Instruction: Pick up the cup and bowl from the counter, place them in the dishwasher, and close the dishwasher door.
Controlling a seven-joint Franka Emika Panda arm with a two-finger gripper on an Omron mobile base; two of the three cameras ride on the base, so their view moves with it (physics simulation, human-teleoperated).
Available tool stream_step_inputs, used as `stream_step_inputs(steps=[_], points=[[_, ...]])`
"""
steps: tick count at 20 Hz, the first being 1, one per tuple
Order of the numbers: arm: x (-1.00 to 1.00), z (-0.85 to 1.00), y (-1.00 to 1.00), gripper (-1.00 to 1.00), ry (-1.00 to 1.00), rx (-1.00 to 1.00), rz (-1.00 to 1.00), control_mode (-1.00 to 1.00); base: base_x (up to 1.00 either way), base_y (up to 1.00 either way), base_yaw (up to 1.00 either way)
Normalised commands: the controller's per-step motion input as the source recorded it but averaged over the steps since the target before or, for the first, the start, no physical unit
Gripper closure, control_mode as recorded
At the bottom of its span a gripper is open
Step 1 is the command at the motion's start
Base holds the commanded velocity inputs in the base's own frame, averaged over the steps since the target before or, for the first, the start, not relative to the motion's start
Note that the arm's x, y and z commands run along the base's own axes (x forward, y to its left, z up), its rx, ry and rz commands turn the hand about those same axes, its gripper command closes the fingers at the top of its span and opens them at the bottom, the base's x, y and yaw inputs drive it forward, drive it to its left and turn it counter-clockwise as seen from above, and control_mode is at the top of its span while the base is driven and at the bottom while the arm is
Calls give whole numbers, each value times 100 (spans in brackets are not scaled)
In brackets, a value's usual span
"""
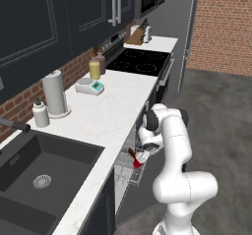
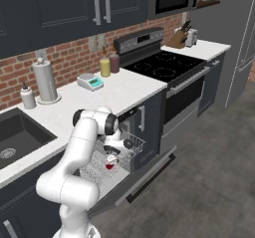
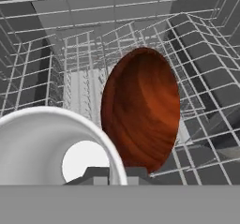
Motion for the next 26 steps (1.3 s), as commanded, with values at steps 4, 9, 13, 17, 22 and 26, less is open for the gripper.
stream_step_inputs(steps=[4, 9, 13, 17, 22, 26], points=[[-31, 0, -12, -100, -3, 0, 0, -100, 0, 0, 0], [-29, 29, 0, -100, -5, 0, -2, -100, 0, 0, 0], [-38, 54, 0, -100, -7, 0, -2, -100, 0, 0, 0], [-46, 58, -4, -100, -6, 0, -3, -100, 0, 0, 0], [-83, 47, -40, -100, -9, 0, -3, -100, 0, 0, 0], [-72, 61, -49, -100, 0, 0, -3, -100, 0, 0, 0]])
